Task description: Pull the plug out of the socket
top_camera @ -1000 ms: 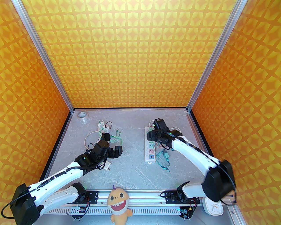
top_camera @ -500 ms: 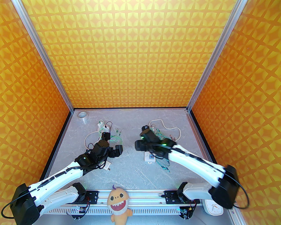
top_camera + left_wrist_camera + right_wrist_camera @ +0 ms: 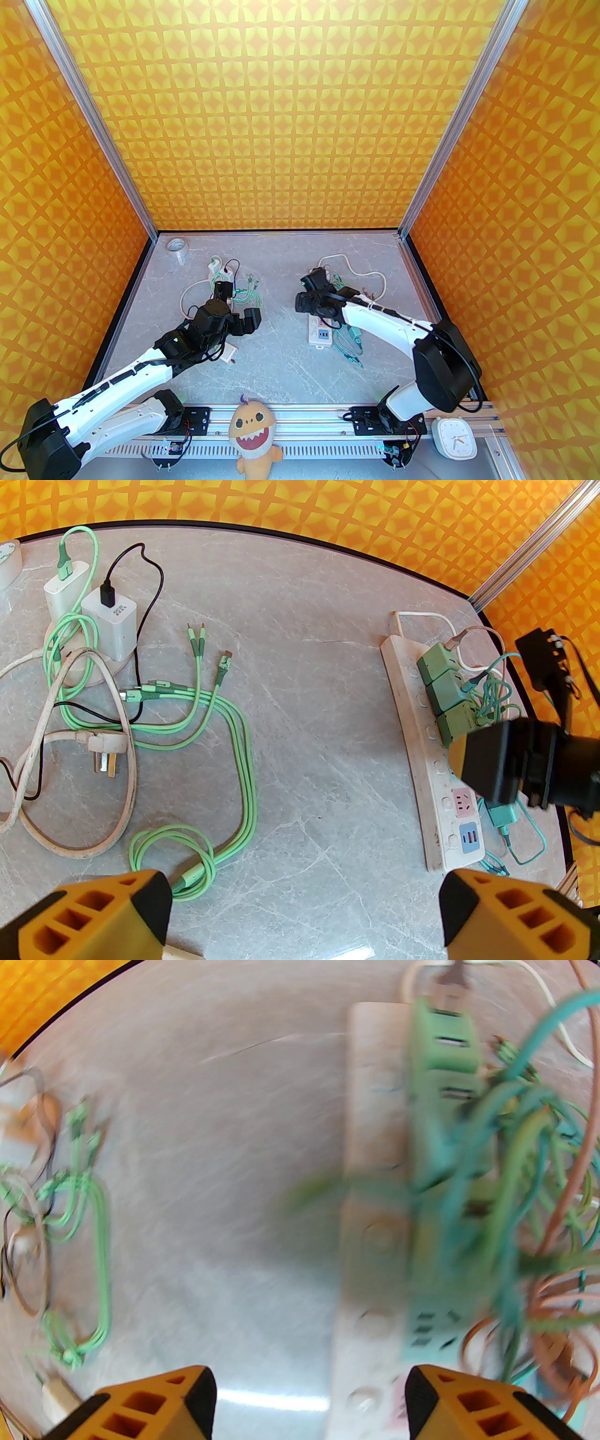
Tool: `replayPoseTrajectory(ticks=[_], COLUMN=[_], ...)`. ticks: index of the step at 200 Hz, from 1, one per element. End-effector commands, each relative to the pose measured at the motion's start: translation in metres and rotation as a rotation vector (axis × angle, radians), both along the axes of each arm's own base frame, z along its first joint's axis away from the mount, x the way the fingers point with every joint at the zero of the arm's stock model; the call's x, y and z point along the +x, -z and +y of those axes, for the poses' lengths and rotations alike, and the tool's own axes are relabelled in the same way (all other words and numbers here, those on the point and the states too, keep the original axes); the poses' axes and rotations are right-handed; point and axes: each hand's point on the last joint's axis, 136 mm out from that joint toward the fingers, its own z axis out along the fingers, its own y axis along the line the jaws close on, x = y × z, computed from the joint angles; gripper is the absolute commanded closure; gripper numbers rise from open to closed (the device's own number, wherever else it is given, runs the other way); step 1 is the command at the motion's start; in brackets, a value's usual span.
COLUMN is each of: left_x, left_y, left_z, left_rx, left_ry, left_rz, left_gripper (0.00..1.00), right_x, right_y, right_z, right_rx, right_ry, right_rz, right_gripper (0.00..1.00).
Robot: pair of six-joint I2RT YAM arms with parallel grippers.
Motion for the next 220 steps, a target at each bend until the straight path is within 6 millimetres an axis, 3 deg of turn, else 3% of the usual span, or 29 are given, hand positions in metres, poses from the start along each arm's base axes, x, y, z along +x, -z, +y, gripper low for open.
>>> replayPoseTrajectory(ticks=[1, 46, 82, 138, 220], left_x=[-0.005, -0.005, -0.004, -0.004, -0.001], left_y=[0.006, 0.008, 0.009, 0.012, 0.016], left_z=[0.002, 0.003, 0.002, 0.002, -0.001], left_rx=[0.005, 0.01, 0.01, 0.018, 0.028], left_ry=[0.006, 0.005, 0.004, 0.007, 0.004], left_rz=[0.024, 0.028, 0.031, 0.036, 0.051], left_gripper=[0.01, 0.01, 0.01, 0.01, 0.01], right_x=[0.007, 0.022, 0.034, 0.049, 0.063], right_y=[0.008, 0.014, 0.02, 0.019, 0.014], right_z=[-0.013, -0.035, -0.034, -0.036, -0.042], right_rx=[-0.011, -0.012, -0.042, -0.108, -0.17], right_ry=[0.011, 0.053, 0.026, -0.033, -0.067], right_rz=[0.005, 0.019, 0.022, -0.031, -0.051], right_gripper=[0.29, 0.29, 0.31, 0.44, 0.47])
